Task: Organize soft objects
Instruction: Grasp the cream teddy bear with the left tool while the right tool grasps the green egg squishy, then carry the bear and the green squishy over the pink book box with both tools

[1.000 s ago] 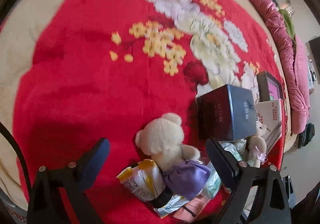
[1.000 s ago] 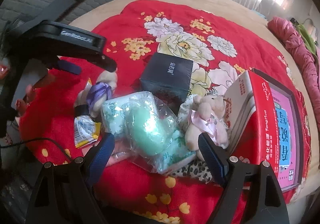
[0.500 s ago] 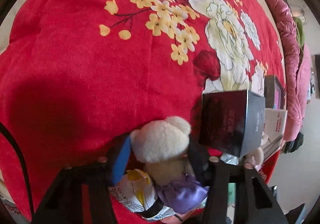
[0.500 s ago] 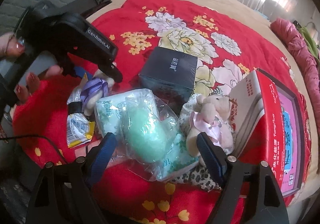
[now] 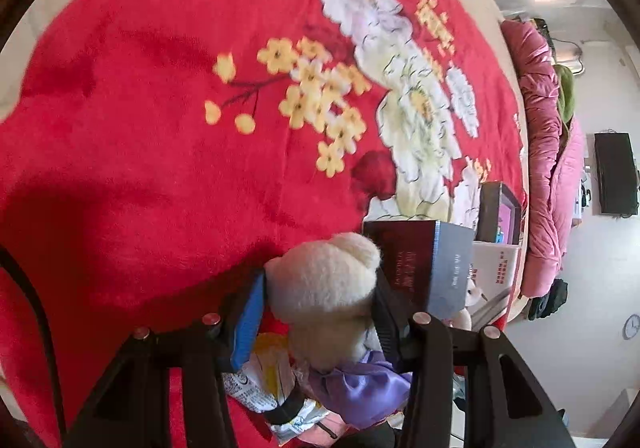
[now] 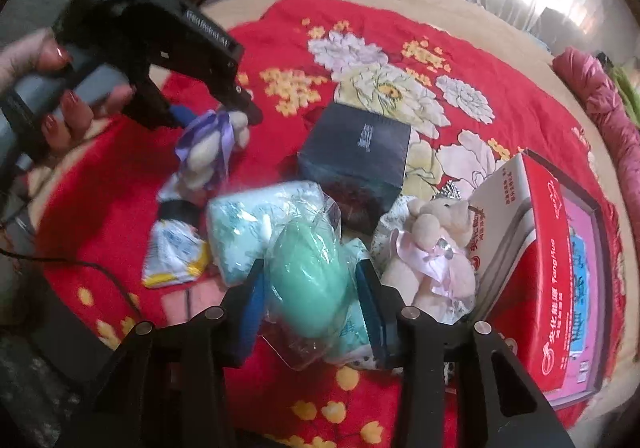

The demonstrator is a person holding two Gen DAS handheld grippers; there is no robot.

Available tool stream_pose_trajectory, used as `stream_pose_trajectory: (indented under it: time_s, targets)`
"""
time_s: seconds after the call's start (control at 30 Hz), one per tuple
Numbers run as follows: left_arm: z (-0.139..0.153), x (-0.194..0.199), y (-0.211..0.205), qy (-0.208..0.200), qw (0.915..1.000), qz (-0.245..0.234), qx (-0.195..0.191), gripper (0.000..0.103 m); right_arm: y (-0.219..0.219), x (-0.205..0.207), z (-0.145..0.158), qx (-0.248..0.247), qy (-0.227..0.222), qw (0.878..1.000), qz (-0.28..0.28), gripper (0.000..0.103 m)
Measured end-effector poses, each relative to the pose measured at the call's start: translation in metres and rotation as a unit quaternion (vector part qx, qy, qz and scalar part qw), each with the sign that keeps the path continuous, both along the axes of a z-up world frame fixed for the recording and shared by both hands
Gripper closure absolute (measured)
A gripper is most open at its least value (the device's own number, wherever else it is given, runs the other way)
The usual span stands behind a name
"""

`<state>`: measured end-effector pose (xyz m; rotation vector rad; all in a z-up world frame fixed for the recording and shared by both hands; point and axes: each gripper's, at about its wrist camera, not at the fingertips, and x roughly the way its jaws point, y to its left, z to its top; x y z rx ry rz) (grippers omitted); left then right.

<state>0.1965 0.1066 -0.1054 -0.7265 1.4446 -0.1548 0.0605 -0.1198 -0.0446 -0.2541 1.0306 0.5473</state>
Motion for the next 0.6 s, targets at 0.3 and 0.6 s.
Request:
stream_pose_trajectory:
  time_s: [0.3,0.6]
  targets:
    - [0.052,-0.024,-0.007,-0.066,0.9966,-0.018,0.046,0.053,-0.022,-0.002,0.032,0.077,0.008,0.996,-0.037,0.058]
    - [0.092,-0.059,-0.045,-0.114,0.9898,-0.051,0.069,0.053,-0.061,-0.001,0.067,0.113,-0.018,0.99,-0.083,0.058]
